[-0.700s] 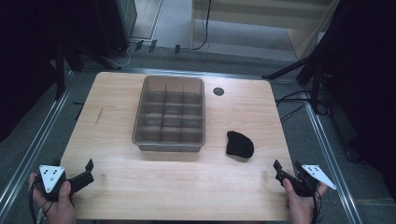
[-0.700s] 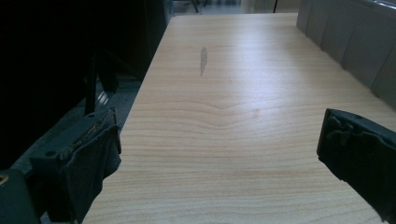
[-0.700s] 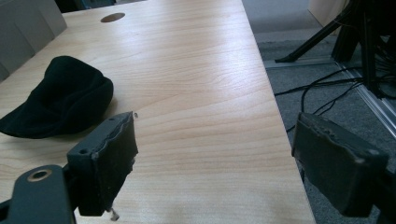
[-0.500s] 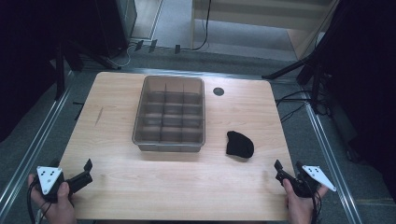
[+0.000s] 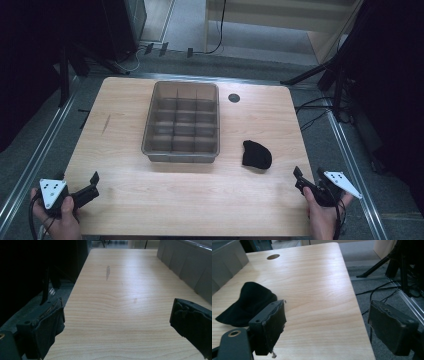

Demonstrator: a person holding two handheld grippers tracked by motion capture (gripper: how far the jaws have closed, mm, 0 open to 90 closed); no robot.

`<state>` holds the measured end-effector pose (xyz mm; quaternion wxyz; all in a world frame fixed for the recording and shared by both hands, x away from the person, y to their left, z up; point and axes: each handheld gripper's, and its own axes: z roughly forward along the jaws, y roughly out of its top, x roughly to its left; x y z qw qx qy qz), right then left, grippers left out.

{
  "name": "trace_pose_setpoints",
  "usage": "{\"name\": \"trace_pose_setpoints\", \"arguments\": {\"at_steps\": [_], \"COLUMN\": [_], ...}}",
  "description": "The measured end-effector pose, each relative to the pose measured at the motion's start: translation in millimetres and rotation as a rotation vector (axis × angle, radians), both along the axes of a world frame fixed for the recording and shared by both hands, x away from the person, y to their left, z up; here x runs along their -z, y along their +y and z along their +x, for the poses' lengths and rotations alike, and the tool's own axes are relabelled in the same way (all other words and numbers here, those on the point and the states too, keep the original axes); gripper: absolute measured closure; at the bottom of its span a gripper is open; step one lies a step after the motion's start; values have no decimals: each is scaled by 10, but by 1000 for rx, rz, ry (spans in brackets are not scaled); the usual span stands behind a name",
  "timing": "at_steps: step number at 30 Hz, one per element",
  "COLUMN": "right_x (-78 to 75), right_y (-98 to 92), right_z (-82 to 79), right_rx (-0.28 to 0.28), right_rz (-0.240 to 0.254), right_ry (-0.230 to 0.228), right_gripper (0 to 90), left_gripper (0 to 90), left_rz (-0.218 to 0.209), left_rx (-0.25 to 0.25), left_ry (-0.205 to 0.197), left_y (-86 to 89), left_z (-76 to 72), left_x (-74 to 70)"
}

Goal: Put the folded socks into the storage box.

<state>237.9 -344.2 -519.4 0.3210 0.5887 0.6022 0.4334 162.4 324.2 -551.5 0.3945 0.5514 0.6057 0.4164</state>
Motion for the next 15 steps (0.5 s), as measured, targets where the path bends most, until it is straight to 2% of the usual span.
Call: {"name": "trace_pose_setpoints", "arguments": {"at_steps": [3,7,11,15], "right_x": [-47,-193,-314,-432], "right_y": [33,94,129,173], "right_z": [28,101,187,268], "right_rx": [-17,-43,-51,-56], "right_rz": [-21,-54,-76,-74], "right_ry": [3,2,7,6], "right_gripper": [148,148,148,148], "left_gripper": [0,0,0,0], "left_rz": [11,29,0,-3], "left_rx": [-10,-17,-13,-14], "left_ry": [11,24,27,31], "left_y": [-22,-47,-15,-15], "left_z": [26,40,43,49], "left_x": [-1,-2,-2,-2]}}
